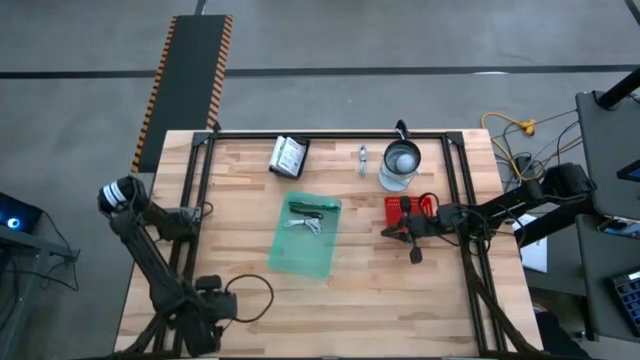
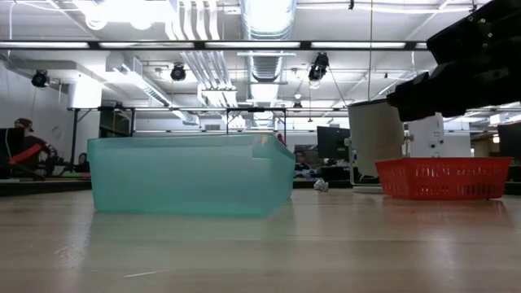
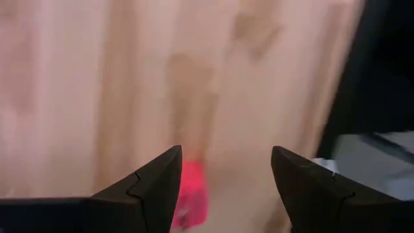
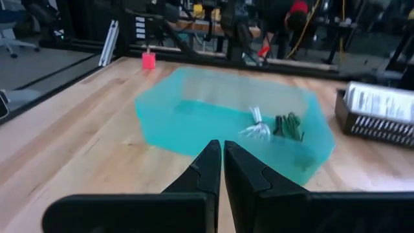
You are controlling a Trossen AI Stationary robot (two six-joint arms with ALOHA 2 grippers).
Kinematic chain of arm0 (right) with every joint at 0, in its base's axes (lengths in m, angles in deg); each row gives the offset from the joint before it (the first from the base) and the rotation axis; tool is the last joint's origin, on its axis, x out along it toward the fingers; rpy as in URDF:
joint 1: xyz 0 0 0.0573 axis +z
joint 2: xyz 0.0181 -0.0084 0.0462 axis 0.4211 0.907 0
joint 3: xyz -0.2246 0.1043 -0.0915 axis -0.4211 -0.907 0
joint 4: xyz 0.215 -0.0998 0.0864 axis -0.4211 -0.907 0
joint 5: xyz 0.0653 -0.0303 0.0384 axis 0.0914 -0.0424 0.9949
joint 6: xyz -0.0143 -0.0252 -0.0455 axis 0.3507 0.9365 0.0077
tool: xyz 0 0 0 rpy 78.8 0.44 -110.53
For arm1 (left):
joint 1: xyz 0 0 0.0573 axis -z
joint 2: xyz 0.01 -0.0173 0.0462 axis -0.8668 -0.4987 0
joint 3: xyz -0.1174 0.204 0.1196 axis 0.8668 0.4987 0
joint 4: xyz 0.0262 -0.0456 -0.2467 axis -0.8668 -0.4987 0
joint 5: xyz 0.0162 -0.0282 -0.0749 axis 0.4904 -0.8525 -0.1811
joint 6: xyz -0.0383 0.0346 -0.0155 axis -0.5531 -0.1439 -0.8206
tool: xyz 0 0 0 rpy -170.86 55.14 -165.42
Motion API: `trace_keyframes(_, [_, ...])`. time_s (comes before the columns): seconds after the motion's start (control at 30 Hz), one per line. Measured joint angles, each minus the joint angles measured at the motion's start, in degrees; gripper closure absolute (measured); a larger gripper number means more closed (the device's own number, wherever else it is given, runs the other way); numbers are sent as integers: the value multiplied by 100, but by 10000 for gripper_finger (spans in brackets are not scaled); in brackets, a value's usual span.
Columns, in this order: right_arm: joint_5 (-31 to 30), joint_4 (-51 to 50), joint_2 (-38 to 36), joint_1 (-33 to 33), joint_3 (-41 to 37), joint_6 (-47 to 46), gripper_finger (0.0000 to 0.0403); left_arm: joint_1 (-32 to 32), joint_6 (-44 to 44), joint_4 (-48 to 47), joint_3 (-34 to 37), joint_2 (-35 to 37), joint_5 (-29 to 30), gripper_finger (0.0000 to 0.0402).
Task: Pick and place items into bin
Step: Put the pink charger adapter into the red basket
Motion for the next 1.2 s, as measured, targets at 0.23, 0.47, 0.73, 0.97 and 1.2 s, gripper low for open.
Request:
trace_keyframes(0.23, [0, 217, 0, 0, 0, 434, 394, 179, -626, -919, -604, -578, -119, 181])
trace_keyframes(0.47, [0, 221, 0, 0, 0, 452, 394, 246, -1022, -1052, -571, -716, -584, 181])
trace_keyframes(0.73, [0, 219, 0, 2, 0, 460, 394, 306, -1112, -1216, -475, -731, -591, 181])
trace_keyframes(0.97, [2, 221, 0, 0, 0, 460, 394, 426, -1083, -1177, -460, -929, -602, 181])
trace_keyframes(1.2, [2, 220, 0, 1, 0, 460, 394, 527, -806, -1170, -436, -1165, -608, 181])
